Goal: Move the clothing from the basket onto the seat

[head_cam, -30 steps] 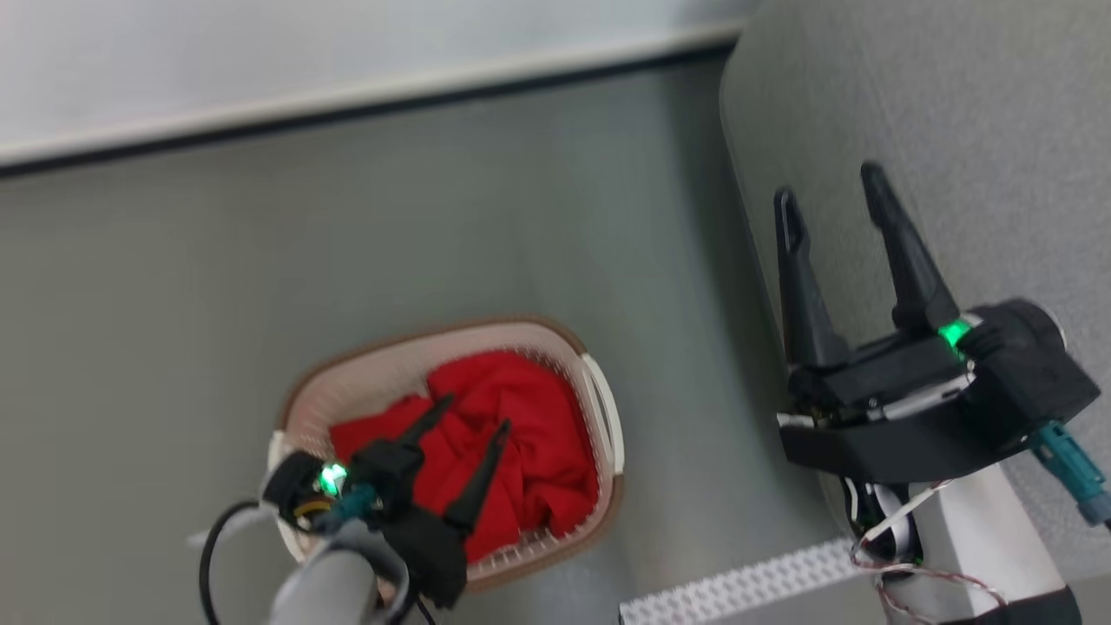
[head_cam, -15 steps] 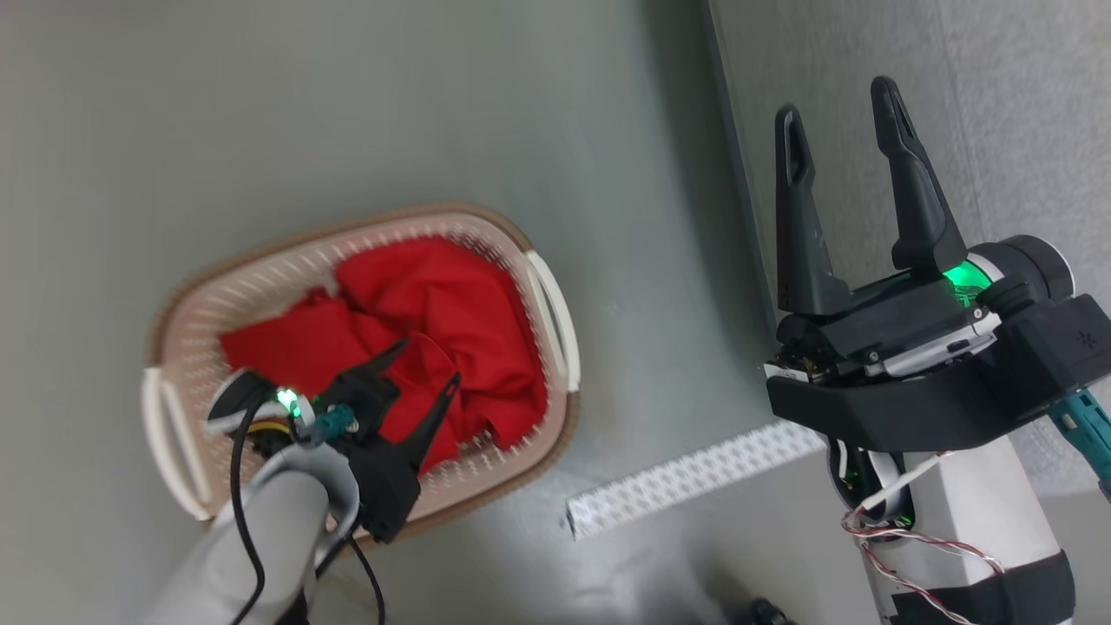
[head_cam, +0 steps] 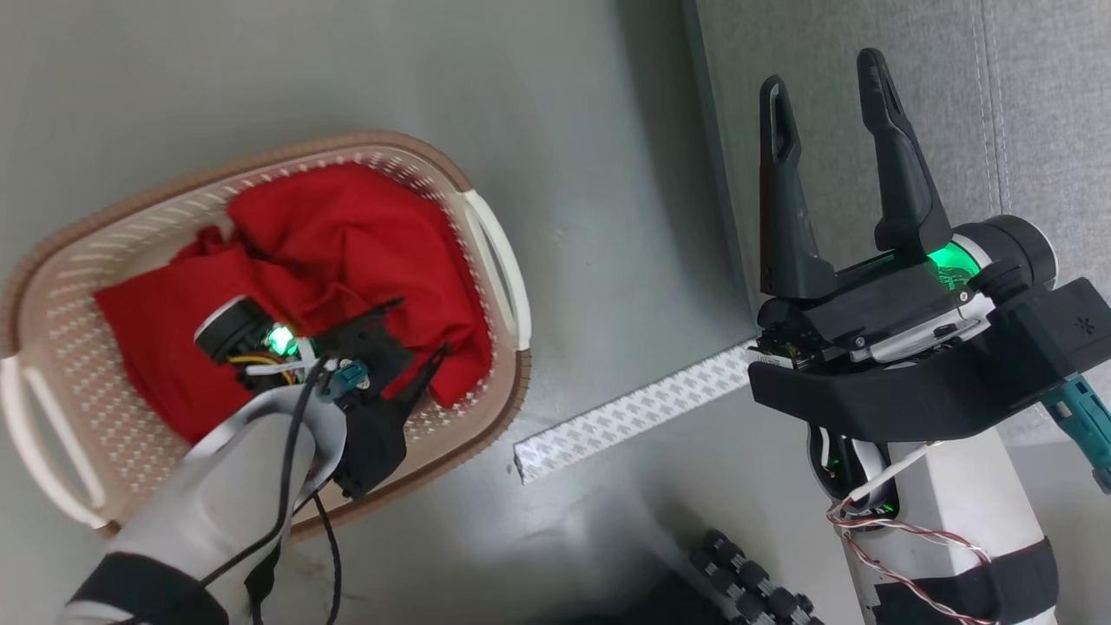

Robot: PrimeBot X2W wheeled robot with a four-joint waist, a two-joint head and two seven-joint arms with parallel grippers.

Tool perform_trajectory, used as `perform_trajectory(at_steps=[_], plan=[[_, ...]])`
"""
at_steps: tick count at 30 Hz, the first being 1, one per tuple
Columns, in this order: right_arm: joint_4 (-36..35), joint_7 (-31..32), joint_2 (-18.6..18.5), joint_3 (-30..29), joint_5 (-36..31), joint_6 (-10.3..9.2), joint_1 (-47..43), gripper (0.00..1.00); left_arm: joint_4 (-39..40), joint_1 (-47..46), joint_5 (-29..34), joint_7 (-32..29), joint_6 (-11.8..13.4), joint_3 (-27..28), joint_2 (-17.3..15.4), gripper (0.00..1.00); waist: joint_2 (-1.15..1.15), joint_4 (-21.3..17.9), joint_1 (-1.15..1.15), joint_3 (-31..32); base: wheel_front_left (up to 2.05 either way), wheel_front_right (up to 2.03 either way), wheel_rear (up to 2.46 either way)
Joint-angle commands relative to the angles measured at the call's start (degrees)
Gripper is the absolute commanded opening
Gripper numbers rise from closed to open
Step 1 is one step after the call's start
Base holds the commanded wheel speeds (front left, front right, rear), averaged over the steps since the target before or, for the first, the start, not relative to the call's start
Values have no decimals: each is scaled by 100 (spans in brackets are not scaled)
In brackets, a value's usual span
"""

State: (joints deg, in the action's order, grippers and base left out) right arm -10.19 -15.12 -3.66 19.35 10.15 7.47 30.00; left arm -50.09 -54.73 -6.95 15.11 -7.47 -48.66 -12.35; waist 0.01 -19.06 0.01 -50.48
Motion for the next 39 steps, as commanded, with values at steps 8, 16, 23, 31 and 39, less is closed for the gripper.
perform_trajectory(at_steps=[8, 16, 23, 31, 39], plan=[[31, 0, 74, 17, 100, 4, 115, 100, -458, -444, 178, 13, 164, -450, -90, 100, -1, -280, -1, -296, 0, 0, 0], [22, 0, 81, -89, 216, 4, 50, 100, -1171, -702, 276, 13, 472, -540, 71, 85, -1, -301, -1, -329, 0, 0, 0], [82, 0, 81, -171, 298, 4, 26, 100, -1081, -766, 357, 12, 499, -667, 108, 0, -1, -218, -1, -283, 0, 0, 0], [128, 0, 81, -262, 195, 4, -14, 100, -581, -574, 275, 13, 616, -645, 110, 0, -1, -30, -1, -77, 0, 0, 0], [245, 1, 78, -329, 83, 4, -148, 100, 348, -117, 35, 12, 914, -392, -84, 0, -1, 232, -1, 385, 0, 0, 0]])
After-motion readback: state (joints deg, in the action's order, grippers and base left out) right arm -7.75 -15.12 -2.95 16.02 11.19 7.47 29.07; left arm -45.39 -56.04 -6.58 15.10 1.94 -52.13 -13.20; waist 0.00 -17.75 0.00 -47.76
